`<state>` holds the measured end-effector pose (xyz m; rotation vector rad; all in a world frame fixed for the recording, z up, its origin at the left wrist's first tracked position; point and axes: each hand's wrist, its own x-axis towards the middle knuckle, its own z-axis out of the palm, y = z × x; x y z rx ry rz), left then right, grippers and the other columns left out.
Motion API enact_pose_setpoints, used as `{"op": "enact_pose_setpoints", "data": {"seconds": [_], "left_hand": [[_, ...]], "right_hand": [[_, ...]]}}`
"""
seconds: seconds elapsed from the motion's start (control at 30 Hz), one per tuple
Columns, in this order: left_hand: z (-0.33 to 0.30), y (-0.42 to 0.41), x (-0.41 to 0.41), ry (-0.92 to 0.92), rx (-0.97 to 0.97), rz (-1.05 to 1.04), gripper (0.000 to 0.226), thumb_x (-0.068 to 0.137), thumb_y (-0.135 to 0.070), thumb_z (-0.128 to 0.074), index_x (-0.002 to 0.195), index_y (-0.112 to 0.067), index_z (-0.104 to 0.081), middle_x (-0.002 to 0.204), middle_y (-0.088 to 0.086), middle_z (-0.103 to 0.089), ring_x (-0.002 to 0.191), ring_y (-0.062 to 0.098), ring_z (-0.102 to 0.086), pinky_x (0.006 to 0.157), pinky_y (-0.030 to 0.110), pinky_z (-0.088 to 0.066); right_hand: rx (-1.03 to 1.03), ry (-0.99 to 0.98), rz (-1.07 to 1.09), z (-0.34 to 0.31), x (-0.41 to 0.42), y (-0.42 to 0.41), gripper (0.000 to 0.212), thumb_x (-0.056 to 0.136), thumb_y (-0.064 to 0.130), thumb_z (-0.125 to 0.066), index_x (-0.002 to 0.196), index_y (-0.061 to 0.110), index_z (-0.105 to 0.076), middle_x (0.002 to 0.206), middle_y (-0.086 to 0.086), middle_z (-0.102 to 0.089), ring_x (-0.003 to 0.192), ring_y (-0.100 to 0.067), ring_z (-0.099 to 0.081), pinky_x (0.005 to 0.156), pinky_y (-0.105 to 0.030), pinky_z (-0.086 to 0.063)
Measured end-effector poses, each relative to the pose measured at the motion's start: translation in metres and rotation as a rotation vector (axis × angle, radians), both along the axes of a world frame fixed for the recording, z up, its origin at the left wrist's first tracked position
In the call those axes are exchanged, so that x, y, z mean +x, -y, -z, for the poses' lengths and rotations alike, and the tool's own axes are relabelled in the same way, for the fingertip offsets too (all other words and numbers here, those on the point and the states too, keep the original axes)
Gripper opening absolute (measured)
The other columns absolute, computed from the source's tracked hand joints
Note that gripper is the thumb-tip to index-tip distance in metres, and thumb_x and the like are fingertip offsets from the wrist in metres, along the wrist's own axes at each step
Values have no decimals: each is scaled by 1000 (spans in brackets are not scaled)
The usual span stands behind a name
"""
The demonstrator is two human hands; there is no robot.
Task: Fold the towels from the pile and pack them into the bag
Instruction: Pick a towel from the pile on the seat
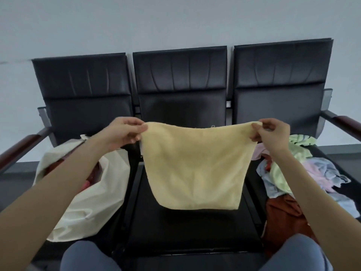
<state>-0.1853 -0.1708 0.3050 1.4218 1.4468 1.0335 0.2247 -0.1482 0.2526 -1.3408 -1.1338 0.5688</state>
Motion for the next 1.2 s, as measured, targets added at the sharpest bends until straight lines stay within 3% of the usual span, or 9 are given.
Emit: {"op": "enact_pose_setpoints", "data": {"seconds": [0.1, 0.13, 0.2, 0.3, 0.43, 0.63, 0.73, 0.9, 1.2], "left_hand": [[12, -12, 3, -199, -37, -54, 18, 86, -8, -69, 99, 4, -65, 76, 15, -66, 55, 16, -67, 54, 22, -56], [17, -14, 5, -189, -44, -71, 19, 86, -8, -70, 99, 6, -65, 76, 16, -66, 56, 17, -67, 55, 23, -56], [22, -16, 9, -20, -208, 129, 23, 84, -10, -70, 99, 6, -64, 69, 8, -61, 53, 12, -60, 54, 19, -52], [25, -20, 5, 32, -344, 243, 40, 73, -22, -74, 104, 2, -65, 67, 2, -57, 54, 6, -54, 54, 16, -50], [32, -43, -1, 35, -271, 103, 37, 81, -16, -72, 110, 4, -64, 75, 7, -60, 59, 9, -61, 56, 18, -54], [20, -94, 16, 42, -95, -8, 15, 89, -4, -64, 102, 4, -60, 101, 26, -67, 89, 30, -72, 80, 37, -60], [8, -120, 25, -23, 47, -71, 7, 88, -2, -65, 92, 0, -59, 97, 23, -65, 87, 28, -71, 75, 31, -60], [3, -134, 26, 10, 216, -147, 8, 87, -3, -66, 85, -2, -59, 88, 16, -65, 75, 18, -70, 72, 26, -60], [93, -68, -5, -245, 86, -42, 10, 81, -7, -74, 79, -14, -67, 79, 7, -70, 69, 6, -68, 68, 15, -55]], "right_hand": [[-26, 25, 6, 9, 2, -2, 12, 85, 8, -70, 92, 2, -62, 74, -14, -66, 50, -14, -67, 59, -31, -60], [-31, 55, -3, 14, -2, -1, 12, 86, 8, -69, 93, 2, -61, 74, -14, -66, 50, -13, -66, 57, -29, -59], [-32, 75, 17, 21, -8, 0, 12, 88, 10, -66, 95, 2, -60, 72, -12, -66, 51, -15, -67, 55, -24, -57], [-42, 3, 103, 29, -4, -5, 13, 89, 14, -65, 96, 6, -59, 68, -5, -66, 56, -20, -69, 63, -35, -58], [-63, -27, 101, 34, 5, -19, 15, 88, 11, -67, 98, 2, -60, 73, -11, -67, 54, -16, -68, 62, -32, -60], [-103, -26, 66, 26, 9, -66, 11, 90, 7, -64, 97, 1, -58, 89, -17, -68, 57, -12, -69, 63, -25, -59], [-89, -80, 44, 12, 12, -91, 15, 90, 4, -63, 102, -1, -57, 85, -7, -63, 52, -4, -66, 62, -20, -58], [-12, -162, 15, -3, 11, -98, 15, 88, 4, -66, 98, 2, -55, 84, -5, -60, 61, -10, -68, 68, -25, -59], [-22, -125, -19, 75, -11, -24, 14, 87, 1, -65, 98, 0, -56, 80, -5, -61, 64, 3, -65, 62, -11, -52]]}}
